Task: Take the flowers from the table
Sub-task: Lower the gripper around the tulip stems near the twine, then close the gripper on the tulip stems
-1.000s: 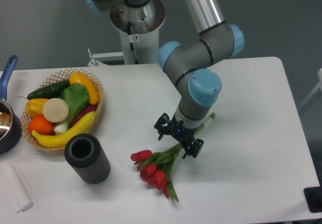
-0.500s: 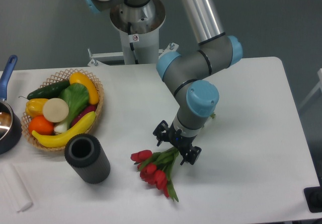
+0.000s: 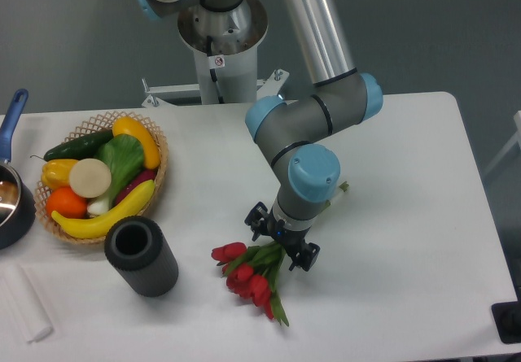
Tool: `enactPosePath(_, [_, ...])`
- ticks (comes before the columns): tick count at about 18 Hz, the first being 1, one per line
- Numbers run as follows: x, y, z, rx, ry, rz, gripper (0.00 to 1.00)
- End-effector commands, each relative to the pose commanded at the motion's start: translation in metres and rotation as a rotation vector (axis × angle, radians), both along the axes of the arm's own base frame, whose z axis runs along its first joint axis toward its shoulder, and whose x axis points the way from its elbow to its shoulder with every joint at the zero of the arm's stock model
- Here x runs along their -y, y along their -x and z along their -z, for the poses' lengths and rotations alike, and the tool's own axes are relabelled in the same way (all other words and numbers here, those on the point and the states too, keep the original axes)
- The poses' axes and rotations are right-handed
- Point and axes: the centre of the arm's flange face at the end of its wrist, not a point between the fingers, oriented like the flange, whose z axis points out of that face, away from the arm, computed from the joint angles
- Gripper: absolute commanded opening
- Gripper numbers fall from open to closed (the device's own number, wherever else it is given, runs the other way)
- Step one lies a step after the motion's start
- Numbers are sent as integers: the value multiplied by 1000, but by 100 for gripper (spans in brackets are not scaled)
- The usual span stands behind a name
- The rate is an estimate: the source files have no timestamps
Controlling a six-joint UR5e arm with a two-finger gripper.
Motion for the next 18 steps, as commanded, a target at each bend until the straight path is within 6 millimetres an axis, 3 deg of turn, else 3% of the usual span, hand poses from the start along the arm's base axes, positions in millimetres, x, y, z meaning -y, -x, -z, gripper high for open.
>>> enactPosePath(4, [-2, -6, 4, -4, -3, 5, 100])
enactPosePath(7, [-1, -9, 4, -2, -2, 3, 78])
enactPosePath(18, [0, -10, -9, -33, 6, 4, 48])
